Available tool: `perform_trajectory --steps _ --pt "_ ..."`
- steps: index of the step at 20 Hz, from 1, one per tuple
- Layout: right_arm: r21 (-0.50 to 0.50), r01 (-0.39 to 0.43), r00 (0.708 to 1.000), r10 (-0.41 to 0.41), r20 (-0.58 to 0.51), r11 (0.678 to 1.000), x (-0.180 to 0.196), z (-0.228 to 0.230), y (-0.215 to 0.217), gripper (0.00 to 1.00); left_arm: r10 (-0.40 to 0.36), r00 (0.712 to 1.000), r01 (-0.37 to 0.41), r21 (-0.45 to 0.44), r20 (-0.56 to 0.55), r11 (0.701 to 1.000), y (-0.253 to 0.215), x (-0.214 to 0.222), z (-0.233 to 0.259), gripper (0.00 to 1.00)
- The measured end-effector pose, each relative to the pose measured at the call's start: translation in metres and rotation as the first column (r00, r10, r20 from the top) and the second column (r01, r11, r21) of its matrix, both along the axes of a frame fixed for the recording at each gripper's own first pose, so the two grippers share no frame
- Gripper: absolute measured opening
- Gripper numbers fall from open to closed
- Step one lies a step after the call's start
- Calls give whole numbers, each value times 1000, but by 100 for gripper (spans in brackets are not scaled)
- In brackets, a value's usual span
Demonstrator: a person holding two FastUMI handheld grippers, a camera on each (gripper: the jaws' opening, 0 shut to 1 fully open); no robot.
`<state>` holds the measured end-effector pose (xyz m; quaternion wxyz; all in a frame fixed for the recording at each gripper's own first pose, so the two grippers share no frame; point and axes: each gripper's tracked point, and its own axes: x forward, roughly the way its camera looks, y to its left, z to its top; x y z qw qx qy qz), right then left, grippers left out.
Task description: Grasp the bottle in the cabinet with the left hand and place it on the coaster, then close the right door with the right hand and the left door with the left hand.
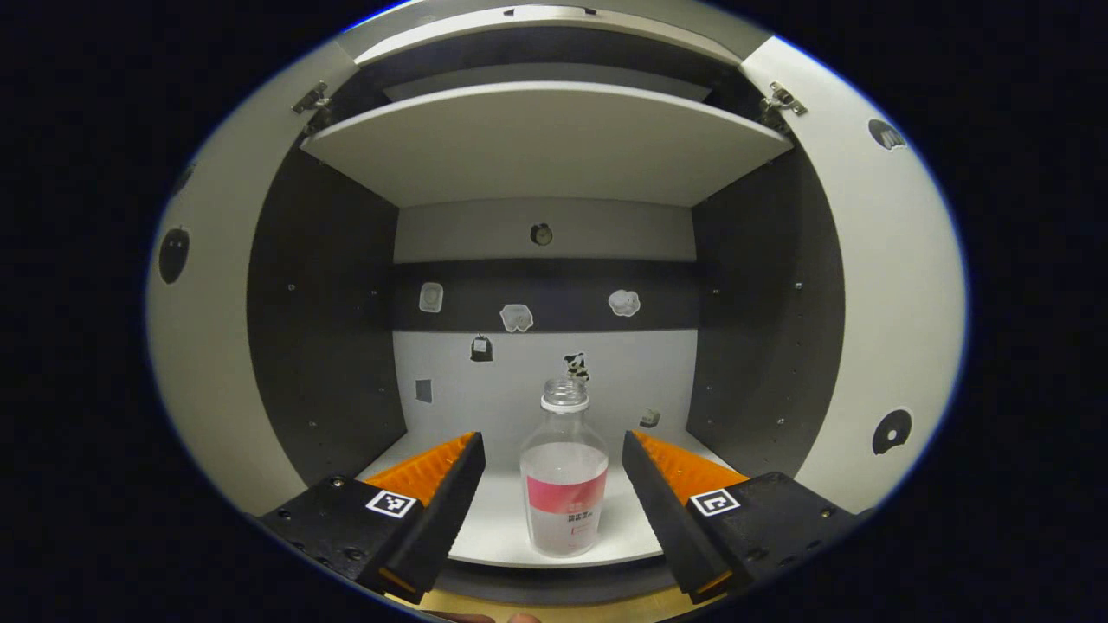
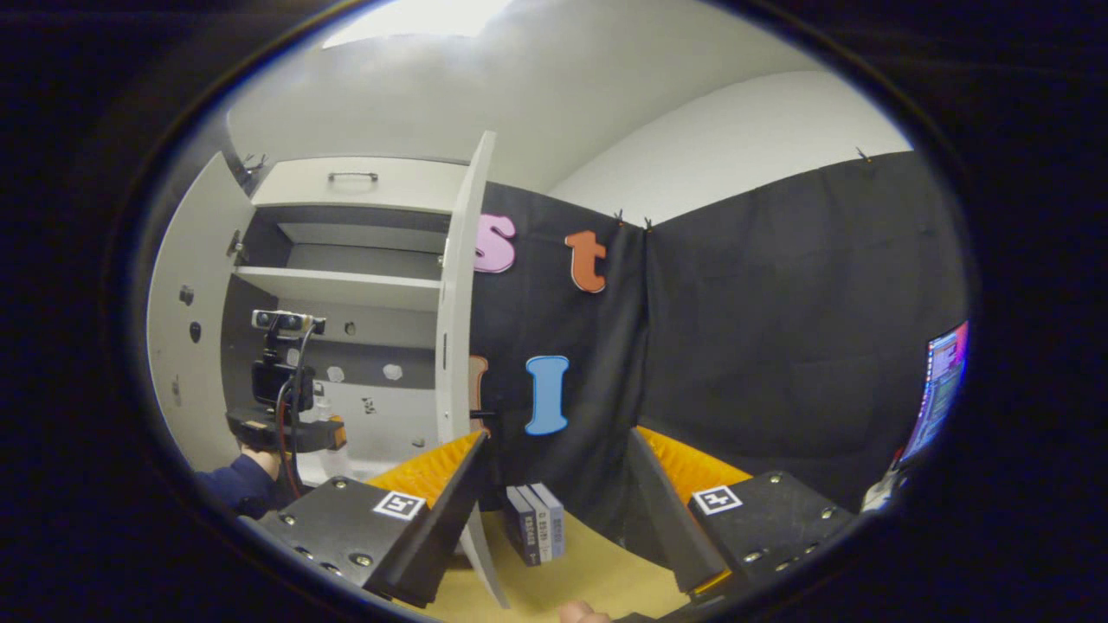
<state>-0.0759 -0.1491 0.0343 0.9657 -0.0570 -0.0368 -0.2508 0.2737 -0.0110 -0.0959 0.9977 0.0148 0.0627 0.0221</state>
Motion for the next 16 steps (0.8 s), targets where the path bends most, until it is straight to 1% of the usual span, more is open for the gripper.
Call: perform_trajectory --steps 1,2,3,4,6,7,8,11,12,13,14,16 --pt "0 11 1000 -11 -4 1000 0 -2 -4 96 3 1000 -4 -8 -9 1000 -1 7 -3 99" --pt "0 19 1000 -19 -9 1000 1 -4 -6 93 -1 1000 0 -20 -18 1000 -2 14 -7 99" --pt "-1 23 1000 -23 -15 1000 2 -6 -6 93 -10 1000 9 -31 -24 999 -5 19 -9 99" --pt "-3 26 999 -26 -23 1000 3 -8 -7 96 -16 999 15 -35 -31 999 -5 22 -13 99" --pt "-6 20 999 -21 -35 1000 6 -12 -5 96 0 999 -2 -30 -43 1000 -4 28 -16 97" --pt "-7 16 999 -16 -40 1000 8 -13 -4 96 1 999 -2 -36 -41 999 -4 32 -16 81" --pt "-8 10 999 -10 -43 1000 10 -14 -2 96 -6 999 4 -39 -40 999 -5 33 -16 77" --pt "-7 -17 999 17 -45 1000 17 -15 3 96 -27 998 24 -56 -50 998 -6 26 -14 76" --pt "-7 -28 999 28 -41 1000 18 -14 5 94 -38 998 35 -65 -49 997 -8 22 -14 76" --pt "-6 -38 999 38 -38 999 19 -13 7 94 -54 997 50 -71 -46 996 -9 17 -10 76" --pt "-4 -49 998 49 -35 999 20 -12 9 96 -74 997 71 -76 -39 995 -11 10 -6 76" --pt "0 -72 997 72 -29 997 20 -12 11 96 -131 991 129 -91 -16 988 -18 -7 4 75"
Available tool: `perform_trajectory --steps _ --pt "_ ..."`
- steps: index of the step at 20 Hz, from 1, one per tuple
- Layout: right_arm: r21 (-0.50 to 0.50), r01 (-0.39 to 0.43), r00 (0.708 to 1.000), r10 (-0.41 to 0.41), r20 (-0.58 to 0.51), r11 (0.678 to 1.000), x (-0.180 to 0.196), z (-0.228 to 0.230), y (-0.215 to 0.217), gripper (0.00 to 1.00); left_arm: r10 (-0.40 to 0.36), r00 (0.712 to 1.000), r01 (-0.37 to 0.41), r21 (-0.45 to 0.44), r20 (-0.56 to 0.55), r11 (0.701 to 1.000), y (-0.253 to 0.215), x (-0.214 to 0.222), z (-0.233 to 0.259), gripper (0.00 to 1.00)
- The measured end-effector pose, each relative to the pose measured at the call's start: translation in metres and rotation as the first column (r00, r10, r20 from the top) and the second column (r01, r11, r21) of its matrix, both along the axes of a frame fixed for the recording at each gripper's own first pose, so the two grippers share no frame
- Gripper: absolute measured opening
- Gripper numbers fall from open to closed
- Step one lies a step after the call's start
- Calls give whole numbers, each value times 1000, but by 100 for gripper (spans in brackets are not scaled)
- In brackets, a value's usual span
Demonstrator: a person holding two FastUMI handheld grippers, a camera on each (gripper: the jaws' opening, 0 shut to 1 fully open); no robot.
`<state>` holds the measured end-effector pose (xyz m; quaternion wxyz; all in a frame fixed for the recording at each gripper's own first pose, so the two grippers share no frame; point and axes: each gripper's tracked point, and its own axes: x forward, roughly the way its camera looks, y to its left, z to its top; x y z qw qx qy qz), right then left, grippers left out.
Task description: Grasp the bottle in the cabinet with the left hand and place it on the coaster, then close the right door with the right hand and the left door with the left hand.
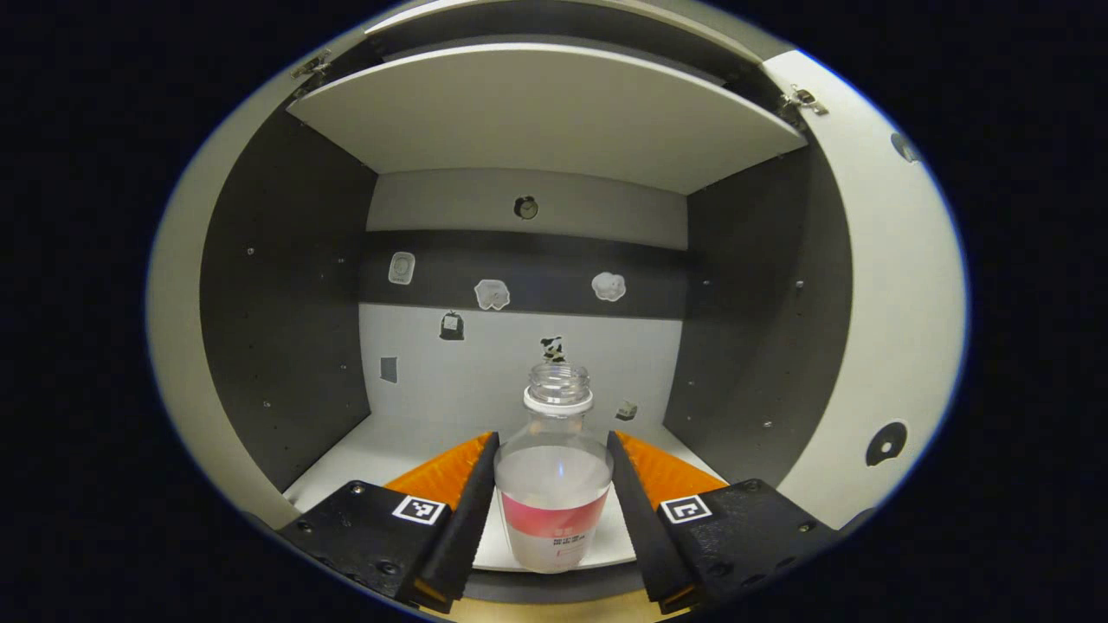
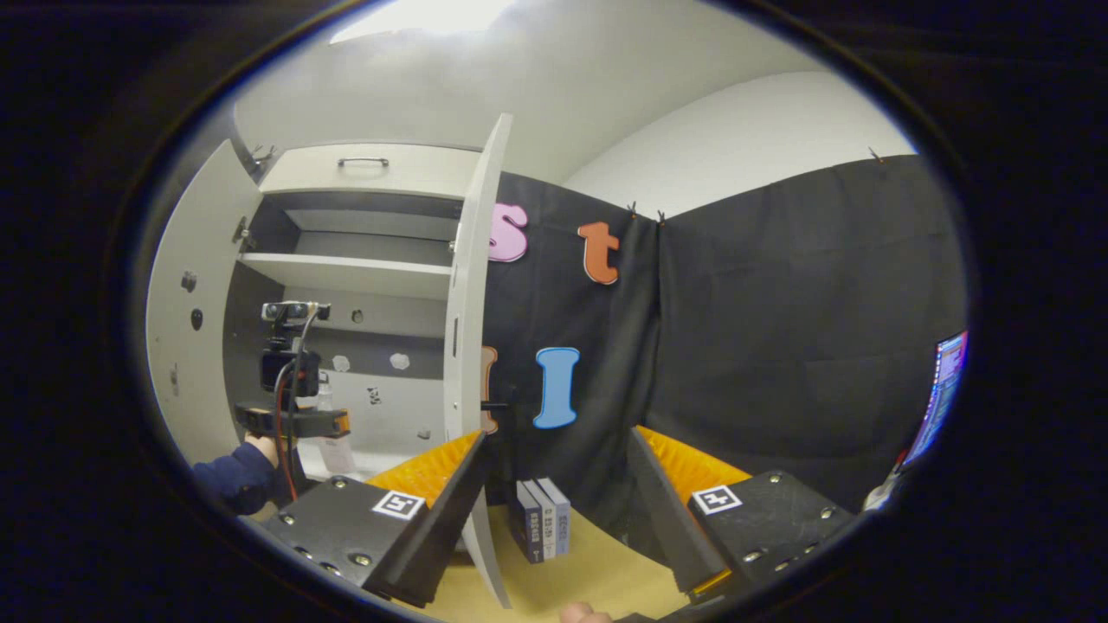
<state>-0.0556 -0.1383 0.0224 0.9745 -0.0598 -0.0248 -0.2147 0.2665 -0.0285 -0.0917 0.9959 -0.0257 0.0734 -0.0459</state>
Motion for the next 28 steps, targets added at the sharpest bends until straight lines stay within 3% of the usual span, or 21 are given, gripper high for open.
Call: perform_trajectory --steps 8,13,17,28 --pt "35 -126 992 125 20 991 -5 1 17 96 -130 991 130 -14 20 991 -2 -87 4 76" --pt "60 -207 978 206 22 977 -3 -2 30 96 -186 982 186 4 -31 982 -2 -142 -35 75" --pt "74 -269 963 268 27 960 2 -3 43 96 -228 966 223 -58 -123 973 -4 -181 -83 75" --pt "86 -300 954 298 36 950 9 -4 41 97 -175 895 124 -150 -411 981 15 -256 -235 76"
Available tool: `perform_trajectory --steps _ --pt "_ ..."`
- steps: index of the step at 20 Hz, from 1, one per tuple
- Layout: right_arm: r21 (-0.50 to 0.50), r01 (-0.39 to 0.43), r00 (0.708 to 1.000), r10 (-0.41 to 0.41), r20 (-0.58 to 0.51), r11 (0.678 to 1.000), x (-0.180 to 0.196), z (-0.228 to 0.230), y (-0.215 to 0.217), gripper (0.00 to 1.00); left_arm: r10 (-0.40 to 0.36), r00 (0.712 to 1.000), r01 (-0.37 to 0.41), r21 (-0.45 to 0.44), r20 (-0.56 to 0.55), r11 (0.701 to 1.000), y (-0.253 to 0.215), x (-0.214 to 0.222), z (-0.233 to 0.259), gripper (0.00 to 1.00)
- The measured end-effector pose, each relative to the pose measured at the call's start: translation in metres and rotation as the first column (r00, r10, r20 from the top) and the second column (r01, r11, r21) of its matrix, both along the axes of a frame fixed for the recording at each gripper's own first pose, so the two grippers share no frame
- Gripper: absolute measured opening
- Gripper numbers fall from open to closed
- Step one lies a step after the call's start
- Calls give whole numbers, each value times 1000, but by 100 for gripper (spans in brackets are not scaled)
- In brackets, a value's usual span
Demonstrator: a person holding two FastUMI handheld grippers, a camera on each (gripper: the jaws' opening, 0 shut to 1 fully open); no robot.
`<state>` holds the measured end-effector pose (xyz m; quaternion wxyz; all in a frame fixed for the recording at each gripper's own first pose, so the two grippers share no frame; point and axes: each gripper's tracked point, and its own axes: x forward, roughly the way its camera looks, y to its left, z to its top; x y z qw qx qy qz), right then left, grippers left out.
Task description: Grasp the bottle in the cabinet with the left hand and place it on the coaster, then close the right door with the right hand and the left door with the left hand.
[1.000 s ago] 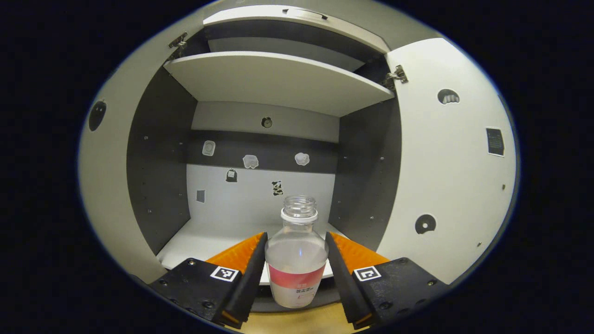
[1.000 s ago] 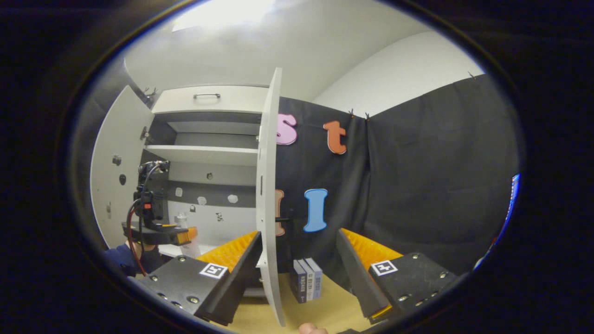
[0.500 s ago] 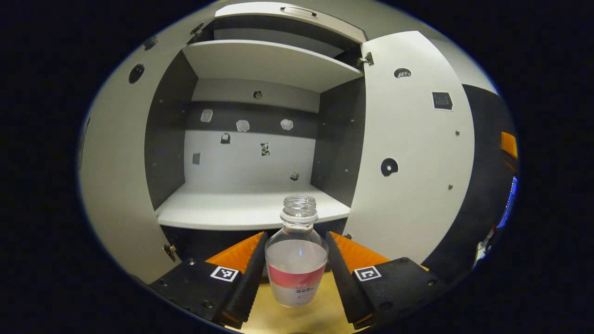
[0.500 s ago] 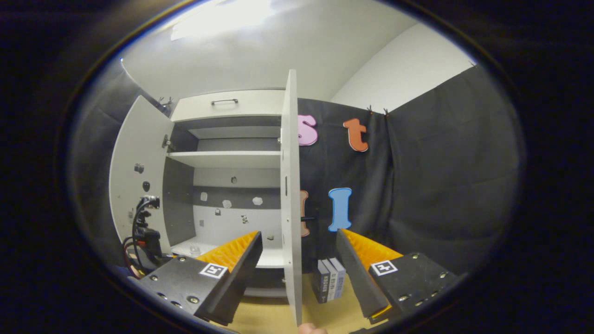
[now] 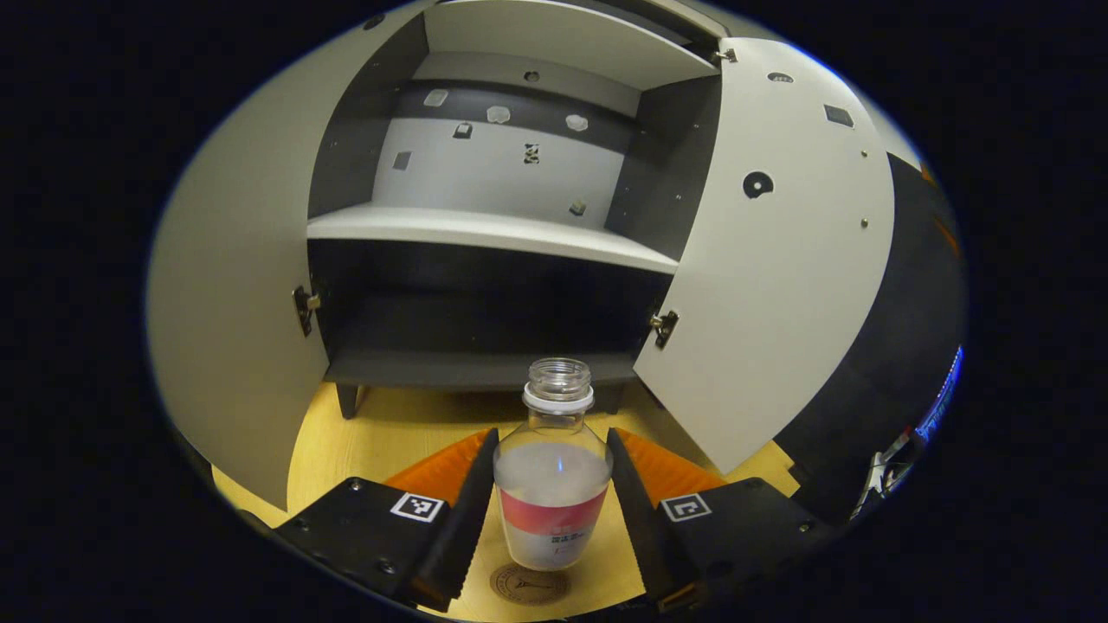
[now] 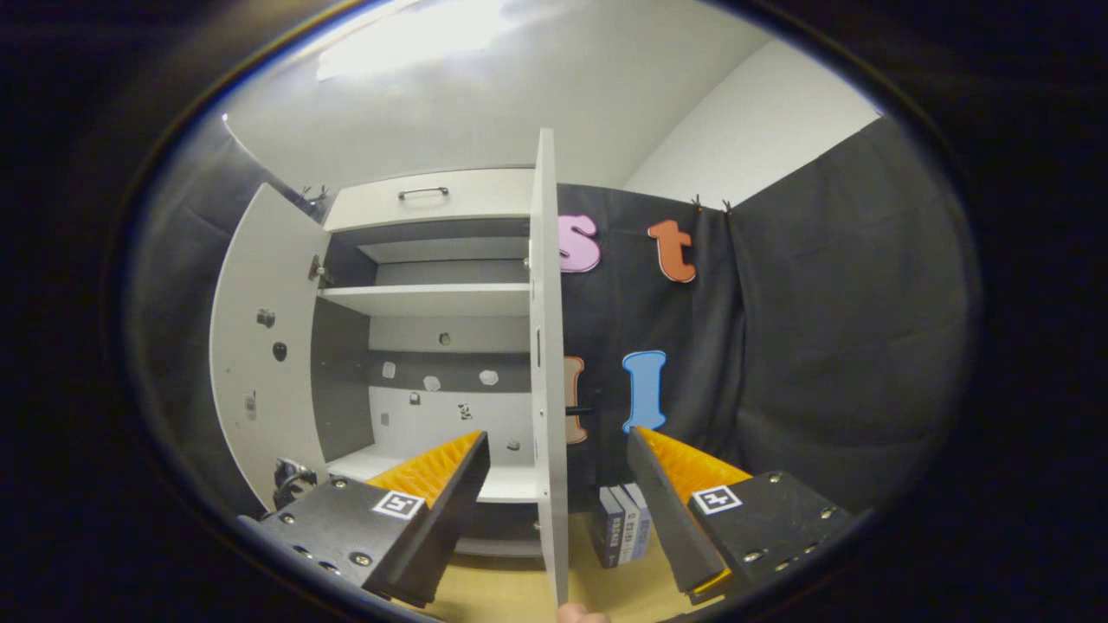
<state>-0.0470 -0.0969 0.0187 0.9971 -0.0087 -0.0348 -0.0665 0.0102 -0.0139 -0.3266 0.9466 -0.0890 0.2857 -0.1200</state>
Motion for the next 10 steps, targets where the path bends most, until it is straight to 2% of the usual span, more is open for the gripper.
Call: perform_trajectory --steps 5,10 --pt "-6 -4 1000 4 -10 1000 3 -4 2 96 44 993 -47 -30 -110 998 6 -22 -51 76" --pt "-3 -5 1000 5 -18 1000 6 -5 1 96 70 988 -70 6 -141 998 13 -39 -80 76"
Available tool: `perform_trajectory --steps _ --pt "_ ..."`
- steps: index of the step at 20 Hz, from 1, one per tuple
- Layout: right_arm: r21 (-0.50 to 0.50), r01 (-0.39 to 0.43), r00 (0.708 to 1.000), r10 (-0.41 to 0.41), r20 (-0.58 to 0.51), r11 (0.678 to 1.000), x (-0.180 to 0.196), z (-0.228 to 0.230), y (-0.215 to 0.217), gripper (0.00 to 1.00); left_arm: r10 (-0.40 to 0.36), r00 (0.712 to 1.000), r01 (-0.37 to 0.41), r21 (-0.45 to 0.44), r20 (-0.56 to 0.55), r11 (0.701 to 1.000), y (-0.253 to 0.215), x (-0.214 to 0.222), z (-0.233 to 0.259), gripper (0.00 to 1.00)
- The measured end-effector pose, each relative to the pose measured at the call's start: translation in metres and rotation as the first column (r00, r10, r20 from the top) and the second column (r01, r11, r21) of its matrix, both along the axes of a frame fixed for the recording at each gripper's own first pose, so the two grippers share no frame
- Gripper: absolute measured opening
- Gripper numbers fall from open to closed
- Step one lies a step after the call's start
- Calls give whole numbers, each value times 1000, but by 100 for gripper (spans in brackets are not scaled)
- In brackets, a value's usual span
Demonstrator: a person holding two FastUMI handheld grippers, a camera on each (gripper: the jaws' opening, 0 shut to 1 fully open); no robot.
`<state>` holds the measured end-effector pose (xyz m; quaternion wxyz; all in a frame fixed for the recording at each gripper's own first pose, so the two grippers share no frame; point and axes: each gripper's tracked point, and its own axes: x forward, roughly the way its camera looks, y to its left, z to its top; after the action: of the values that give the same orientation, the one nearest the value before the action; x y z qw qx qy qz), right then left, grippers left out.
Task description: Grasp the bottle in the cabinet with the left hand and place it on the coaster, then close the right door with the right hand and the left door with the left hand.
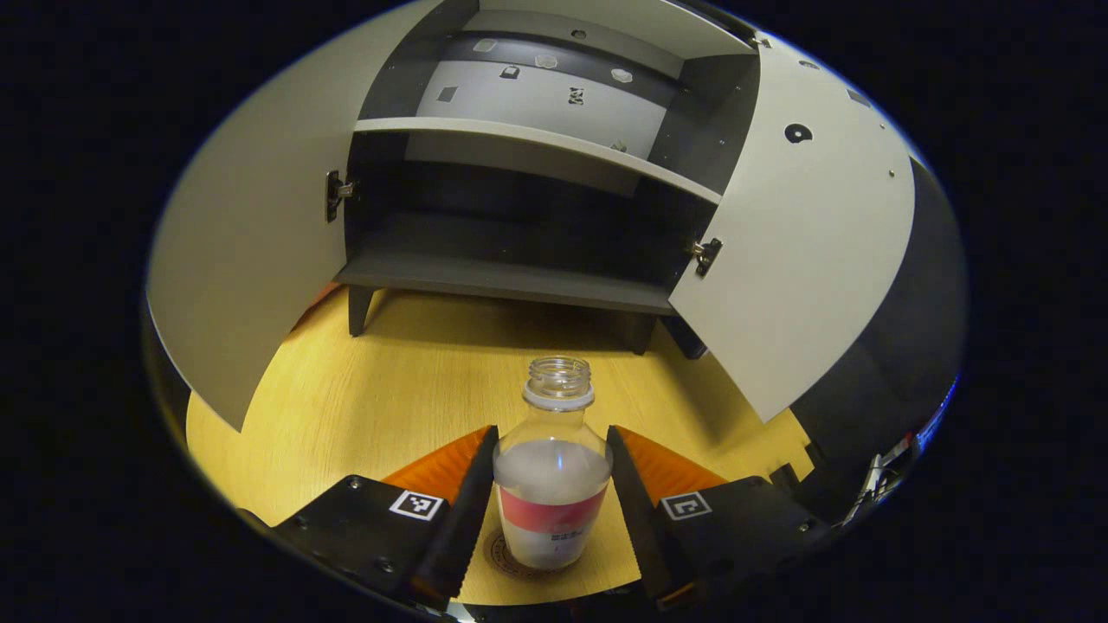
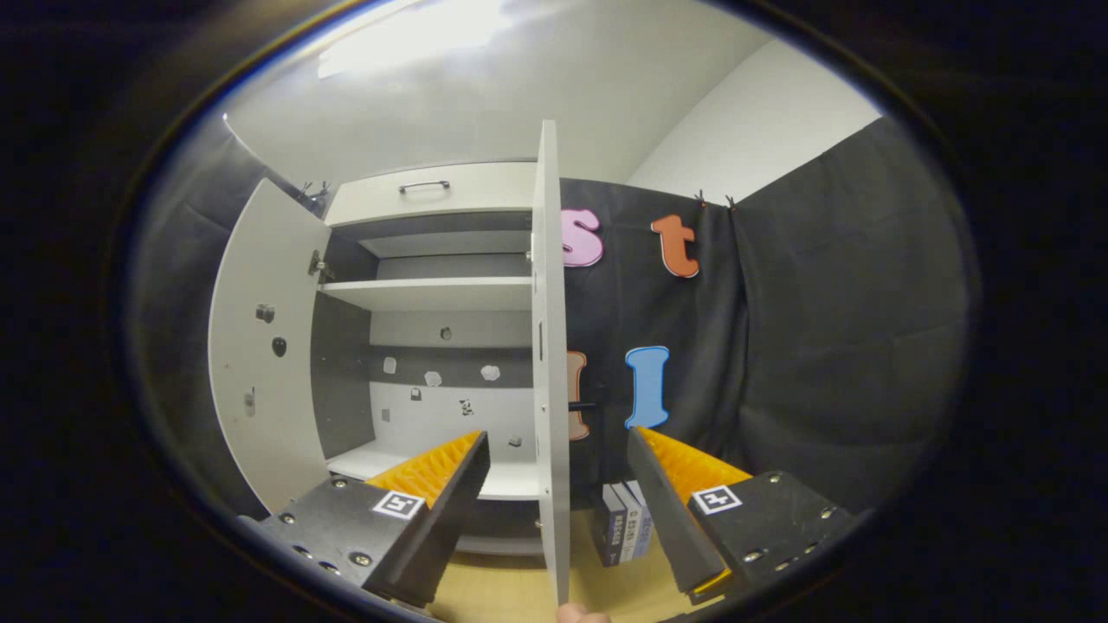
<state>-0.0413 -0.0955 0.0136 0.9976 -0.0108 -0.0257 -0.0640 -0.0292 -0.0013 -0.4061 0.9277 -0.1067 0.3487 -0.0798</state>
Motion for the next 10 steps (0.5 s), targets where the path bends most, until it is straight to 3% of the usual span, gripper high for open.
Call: perform_trajectory --steps 10 --pt "-7 -1 1000 1 -11 1000 0 -5 -1 96 16 999 -18 38 41 999 -2 -11 -19 77"
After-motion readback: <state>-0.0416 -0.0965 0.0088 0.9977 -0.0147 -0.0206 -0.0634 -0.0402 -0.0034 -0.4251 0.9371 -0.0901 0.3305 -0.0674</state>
